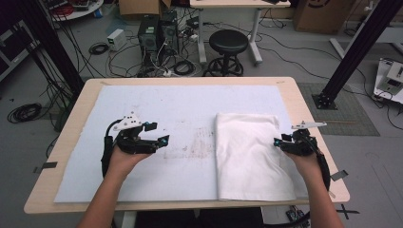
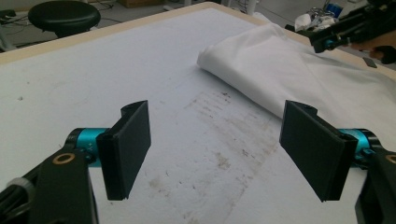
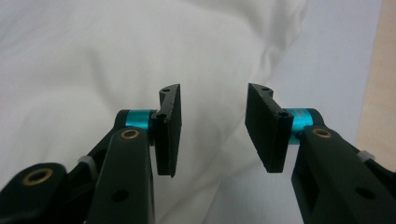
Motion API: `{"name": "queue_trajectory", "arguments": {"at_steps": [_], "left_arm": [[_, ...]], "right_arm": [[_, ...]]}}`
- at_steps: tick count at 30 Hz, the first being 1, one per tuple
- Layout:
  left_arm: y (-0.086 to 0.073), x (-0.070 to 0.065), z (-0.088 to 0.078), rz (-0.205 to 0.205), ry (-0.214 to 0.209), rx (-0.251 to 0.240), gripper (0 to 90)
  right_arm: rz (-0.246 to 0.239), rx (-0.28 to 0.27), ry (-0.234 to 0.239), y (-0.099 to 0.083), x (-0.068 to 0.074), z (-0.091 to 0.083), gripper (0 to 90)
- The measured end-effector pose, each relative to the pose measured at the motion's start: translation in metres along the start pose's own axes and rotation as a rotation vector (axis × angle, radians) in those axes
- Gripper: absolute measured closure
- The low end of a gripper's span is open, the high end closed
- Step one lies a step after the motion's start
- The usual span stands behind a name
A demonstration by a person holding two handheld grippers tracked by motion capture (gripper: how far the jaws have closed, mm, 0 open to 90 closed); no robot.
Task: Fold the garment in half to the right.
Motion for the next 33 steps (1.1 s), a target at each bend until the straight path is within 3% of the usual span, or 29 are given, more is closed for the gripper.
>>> {"name": "queue_trajectory", "arguments": {"at_steps": [3,5,9,12,15,16,18,21,24,27,29,31,33], "left_arm": [[0.0,0.0,0.0,-0.002,-0.001,0.0,25.0],[-0.001,0.003,-0.001,-0.003,0.003,0.0,24.9],[-0.004,0.005,0.001,-0.004,0.012,0.012,24.9],[-0.004,0.005,0.0,-0.003,0.013,0.012,24.9],[-0.003,0.006,-0.002,-0.008,0.016,0.005,25.0],[-0.004,0.007,-0.002,-0.007,0.018,0.007,24.9],[-0.004,0.008,-0.003,-0.009,0.022,0.006,25.0],[-0.006,0.012,-0.003,-0.013,0.027,0.01,25.0],[-0.007,0.013,-0.002,-0.014,0.032,0.015,25.0],[-0.007,0.012,-0.003,-0.008,0.03,0.014,24.9],[-0.007,0.012,-0.003,-0.009,0.027,0.012,24.9],[-0.006,0.012,-0.004,-0.013,0.029,0.008,24.9],[-0.006,0.013,-0.005,-0.012,0.03,0.007,24.9]], "right_arm": [[0.009,0.006,-0.031,0.008,-0.007,0.006,57.2],[0.024,-0.011,-0.075,0.023,-0.021,0.01,56.0],[0.056,-0.037,-0.074,0.039,-0.036,0.019,55.8],[0.049,-0.022,-0.084,0.043,-0.042,0.027,58.2],[0.047,-0.009,-0.096,0.046,-0.047,0.036,67.0],[0.051,-0.003,-0.101,0.049,-0.051,0.043,83.0],[0.049,-0.001,-0.109,0.053,-0.053,0.046,88.0],[0.05,-0.008,-0.109,0.057,-0.054,0.046,88.4],[0.035,0.012,-0.155,0.069,-0.06,0.043,89.0],[0.054,0.023,-0.17,0.071,-0.064,0.047,89.0],[0.074,0.065,-0.171,0.064,-0.066,0.057,87.8],[0.061,0.099,-0.194,0.06,-0.066,0.063,80.8],[0.041,0.097,-0.222,0.061,-0.063,0.063,69.4]]}}
Point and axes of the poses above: each handheld gripper's, and its own axes: z roughly forward along the jaws, y roughly out of its top, x roughly to its left, the point moved 8 cm from there along z, roughly forward along the jaws, and after that the axes turned 9 degrees about y, right-handed, at the moved point
